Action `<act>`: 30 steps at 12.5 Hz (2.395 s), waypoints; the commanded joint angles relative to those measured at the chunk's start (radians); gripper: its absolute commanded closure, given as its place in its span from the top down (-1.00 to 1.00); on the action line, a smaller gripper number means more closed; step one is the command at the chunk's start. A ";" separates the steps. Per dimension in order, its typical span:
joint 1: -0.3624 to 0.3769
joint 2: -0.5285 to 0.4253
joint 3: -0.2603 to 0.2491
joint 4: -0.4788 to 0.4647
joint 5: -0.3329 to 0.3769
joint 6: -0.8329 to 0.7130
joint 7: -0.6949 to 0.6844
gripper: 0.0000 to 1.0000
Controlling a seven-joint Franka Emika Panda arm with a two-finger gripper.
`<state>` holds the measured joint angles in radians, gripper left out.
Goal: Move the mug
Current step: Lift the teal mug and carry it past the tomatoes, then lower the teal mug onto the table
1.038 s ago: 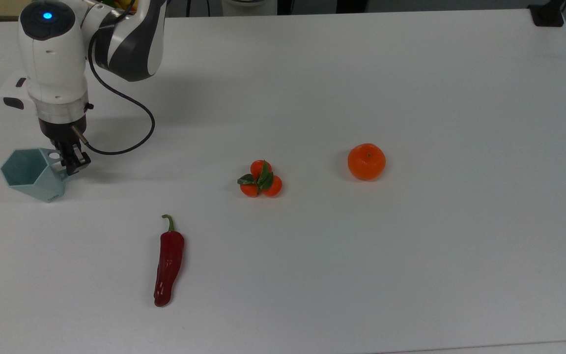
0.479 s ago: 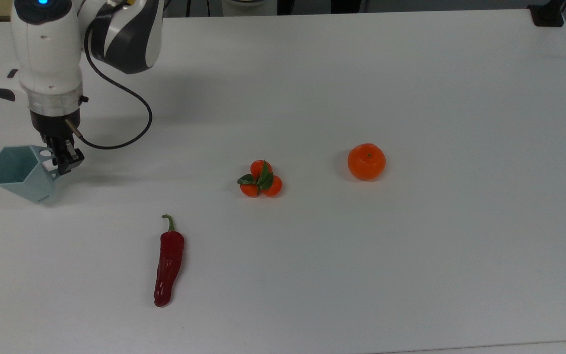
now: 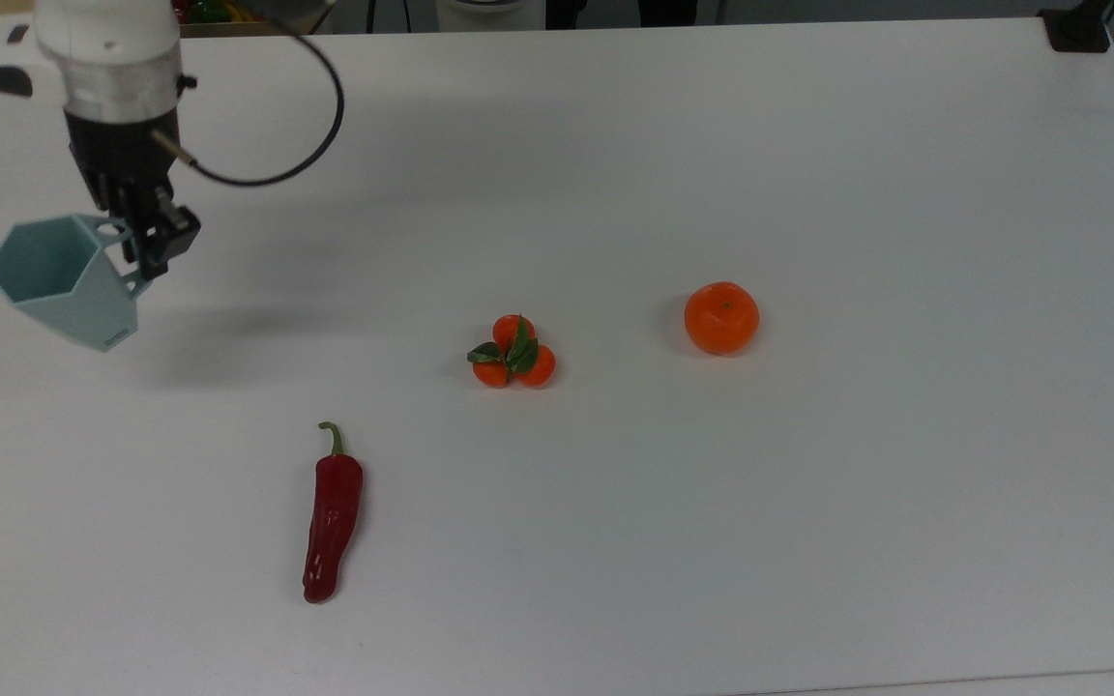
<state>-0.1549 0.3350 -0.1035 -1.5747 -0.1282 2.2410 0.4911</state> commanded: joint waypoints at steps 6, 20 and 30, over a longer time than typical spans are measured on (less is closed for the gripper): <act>0.064 -0.335 0.102 -0.172 0.105 -0.381 -0.386 -0.89; 0.156 -0.539 0.146 -0.804 0.110 -0.005 -0.678 -0.89; 0.150 -0.467 0.146 -0.913 0.111 0.184 -0.680 -0.50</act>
<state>-0.0082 -0.1406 0.0451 -2.4668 -0.0296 2.4066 -0.1779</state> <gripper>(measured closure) 0.771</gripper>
